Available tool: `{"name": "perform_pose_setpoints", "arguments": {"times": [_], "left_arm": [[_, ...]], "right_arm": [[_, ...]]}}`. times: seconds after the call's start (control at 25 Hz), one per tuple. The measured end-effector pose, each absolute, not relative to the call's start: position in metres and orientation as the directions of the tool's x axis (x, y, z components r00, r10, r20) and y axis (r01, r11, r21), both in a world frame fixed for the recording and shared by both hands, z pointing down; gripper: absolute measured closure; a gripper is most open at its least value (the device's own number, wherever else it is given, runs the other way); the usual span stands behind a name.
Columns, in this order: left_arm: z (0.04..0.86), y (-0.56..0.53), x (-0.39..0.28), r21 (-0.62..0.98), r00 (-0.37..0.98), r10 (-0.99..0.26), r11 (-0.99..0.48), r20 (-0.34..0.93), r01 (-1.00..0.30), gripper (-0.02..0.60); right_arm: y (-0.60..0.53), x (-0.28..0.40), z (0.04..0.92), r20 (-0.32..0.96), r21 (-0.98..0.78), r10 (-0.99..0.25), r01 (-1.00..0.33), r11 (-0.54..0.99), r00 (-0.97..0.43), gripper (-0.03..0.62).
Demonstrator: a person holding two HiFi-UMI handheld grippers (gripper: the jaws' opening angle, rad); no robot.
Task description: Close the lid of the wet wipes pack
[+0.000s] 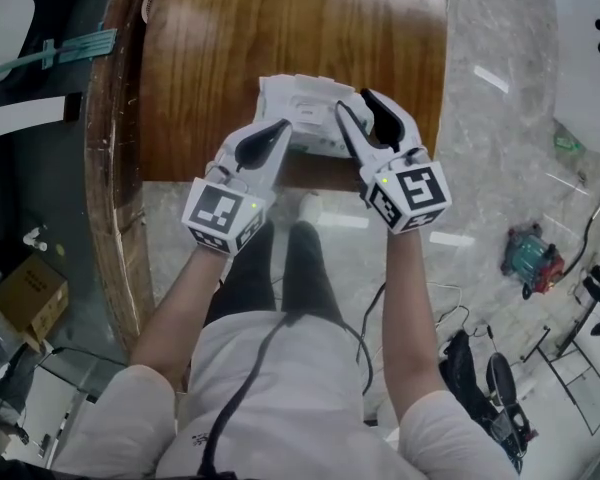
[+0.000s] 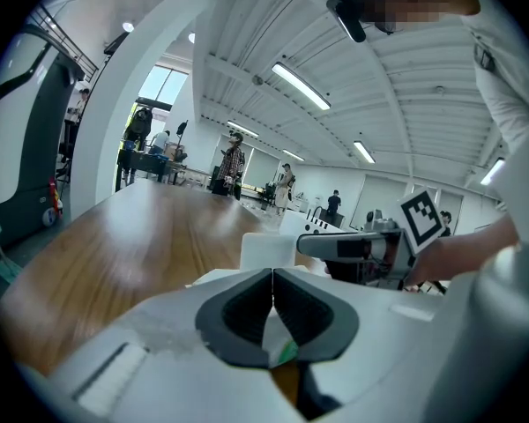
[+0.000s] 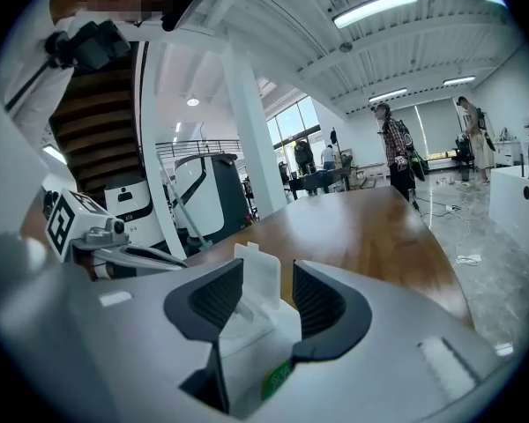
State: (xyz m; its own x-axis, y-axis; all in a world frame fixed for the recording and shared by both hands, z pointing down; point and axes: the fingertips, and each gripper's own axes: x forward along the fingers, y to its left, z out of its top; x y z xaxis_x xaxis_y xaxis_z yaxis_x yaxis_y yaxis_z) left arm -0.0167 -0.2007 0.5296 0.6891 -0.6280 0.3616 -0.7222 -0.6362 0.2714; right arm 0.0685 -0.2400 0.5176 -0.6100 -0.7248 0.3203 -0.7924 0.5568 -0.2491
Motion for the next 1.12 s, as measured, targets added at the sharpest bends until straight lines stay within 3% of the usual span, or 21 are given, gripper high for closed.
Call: {"name": "perform_pose_setpoints", "arguments": {"times": [0.16, 1.12], "left_arm": [[0.532, -0.203, -0.017, 0.286, 0.684, -0.633, -0.623, 0.363, -0.728, 0.575], [0.533, -0.200, -0.022, 0.296, 0.664, -0.654, -0.594, 0.364, -0.748, 0.575]], "right_arm": [[-0.246, 0.059, 0.522, 0.342, -0.207, -0.682, -0.759, 0.617, -0.647, 0.382], [-0.240, 0.038, 0.521, 0.337, -0.204, -0.615, -0.693, 0.692, -0.713, 0.379]]}}
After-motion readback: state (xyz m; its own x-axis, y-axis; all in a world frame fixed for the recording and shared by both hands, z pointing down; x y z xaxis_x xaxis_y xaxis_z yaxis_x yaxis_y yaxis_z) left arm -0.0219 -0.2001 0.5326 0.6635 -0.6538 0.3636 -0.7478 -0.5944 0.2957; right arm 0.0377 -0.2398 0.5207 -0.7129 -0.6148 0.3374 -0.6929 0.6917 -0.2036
